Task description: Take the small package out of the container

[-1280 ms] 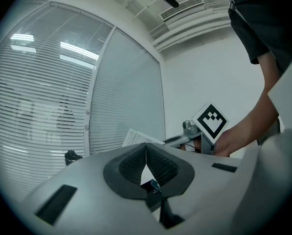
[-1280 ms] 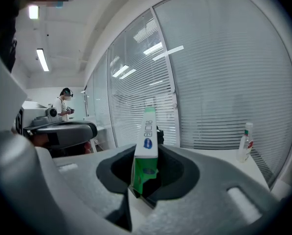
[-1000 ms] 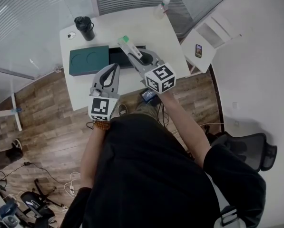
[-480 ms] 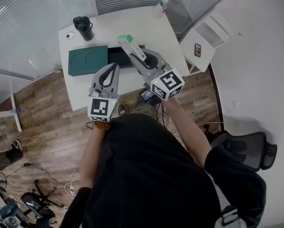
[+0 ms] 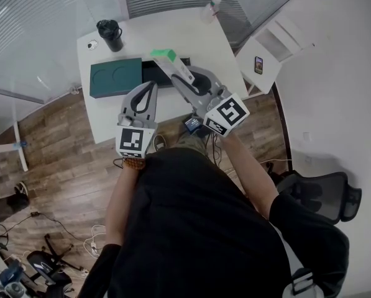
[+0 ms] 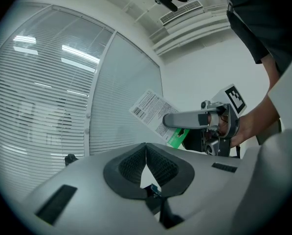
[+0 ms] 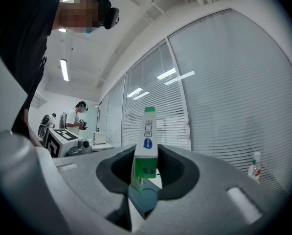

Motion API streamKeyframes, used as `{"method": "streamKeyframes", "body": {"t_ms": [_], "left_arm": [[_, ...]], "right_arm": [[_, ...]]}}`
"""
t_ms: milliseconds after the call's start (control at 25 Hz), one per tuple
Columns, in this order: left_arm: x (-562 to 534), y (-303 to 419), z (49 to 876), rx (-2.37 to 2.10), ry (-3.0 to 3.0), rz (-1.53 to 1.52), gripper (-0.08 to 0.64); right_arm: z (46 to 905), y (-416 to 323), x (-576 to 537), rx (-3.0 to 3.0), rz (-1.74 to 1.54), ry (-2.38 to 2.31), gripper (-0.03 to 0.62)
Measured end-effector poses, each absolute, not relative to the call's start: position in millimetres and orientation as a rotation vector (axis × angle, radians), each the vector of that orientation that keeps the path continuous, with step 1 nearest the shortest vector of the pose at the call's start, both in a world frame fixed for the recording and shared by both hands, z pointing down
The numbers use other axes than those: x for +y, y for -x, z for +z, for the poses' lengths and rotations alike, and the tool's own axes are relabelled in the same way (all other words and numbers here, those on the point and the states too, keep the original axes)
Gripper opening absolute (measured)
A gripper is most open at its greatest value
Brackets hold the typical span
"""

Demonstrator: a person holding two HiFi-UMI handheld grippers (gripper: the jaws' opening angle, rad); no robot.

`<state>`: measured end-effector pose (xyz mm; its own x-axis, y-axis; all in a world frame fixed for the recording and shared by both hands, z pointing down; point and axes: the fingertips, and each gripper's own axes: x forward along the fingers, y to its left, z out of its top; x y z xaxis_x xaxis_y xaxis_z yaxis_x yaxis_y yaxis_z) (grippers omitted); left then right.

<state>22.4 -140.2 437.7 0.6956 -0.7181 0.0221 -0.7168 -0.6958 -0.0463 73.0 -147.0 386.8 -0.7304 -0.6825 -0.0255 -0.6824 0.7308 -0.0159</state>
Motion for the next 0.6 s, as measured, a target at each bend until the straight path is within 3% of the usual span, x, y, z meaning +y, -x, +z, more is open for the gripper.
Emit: {"method": "streamKeyframes", "body": {"t_ms": [600], "left_arm": [[-139.8,-22.6,434.4,1.184,2.831,-0.053,-0.002]], "right_arm": [[380.4,-82.0,-147.8,2.839,0.050,1.204,0.089]]}}
